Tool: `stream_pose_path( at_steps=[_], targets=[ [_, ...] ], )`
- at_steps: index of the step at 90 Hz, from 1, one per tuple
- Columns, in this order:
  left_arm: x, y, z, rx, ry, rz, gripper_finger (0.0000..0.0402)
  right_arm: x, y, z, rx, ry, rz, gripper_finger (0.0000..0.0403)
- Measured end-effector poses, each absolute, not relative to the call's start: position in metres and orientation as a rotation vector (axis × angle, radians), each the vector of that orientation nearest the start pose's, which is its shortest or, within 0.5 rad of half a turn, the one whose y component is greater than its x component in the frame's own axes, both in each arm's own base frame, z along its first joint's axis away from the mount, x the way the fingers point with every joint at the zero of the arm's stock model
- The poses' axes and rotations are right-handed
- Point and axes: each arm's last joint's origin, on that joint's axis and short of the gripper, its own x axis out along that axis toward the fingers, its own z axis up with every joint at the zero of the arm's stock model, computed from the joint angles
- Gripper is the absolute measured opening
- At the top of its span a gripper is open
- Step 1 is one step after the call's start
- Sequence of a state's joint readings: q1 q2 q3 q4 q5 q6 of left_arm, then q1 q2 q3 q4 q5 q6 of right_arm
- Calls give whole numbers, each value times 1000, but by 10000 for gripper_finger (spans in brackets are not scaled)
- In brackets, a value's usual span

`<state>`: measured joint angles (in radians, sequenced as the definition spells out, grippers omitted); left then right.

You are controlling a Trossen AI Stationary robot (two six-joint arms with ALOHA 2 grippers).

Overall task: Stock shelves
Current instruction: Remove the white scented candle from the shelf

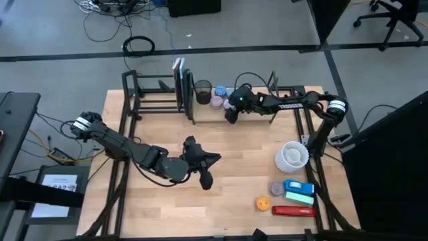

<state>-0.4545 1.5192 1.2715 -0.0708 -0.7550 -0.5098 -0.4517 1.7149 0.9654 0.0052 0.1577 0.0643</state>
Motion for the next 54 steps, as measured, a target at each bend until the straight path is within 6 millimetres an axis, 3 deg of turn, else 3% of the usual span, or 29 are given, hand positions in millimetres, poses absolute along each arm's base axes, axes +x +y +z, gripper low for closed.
stream_pose_path(
  at_steps=[15,29,42,54],
  targets=[
    [317,-133,337,-321,181,356,1,311,-152,176,165,761,-590,243],
    [318,-133,336,-317,185,357,1,308,-136,188,127,788,-542,237],
    [318,-133,336,-318,184,357,1,302,-107,212,56,795,-448,215],
    [318,-133,335,-316,187,357,1,293,-71,232,-1,813,-343,165]
  ],
)
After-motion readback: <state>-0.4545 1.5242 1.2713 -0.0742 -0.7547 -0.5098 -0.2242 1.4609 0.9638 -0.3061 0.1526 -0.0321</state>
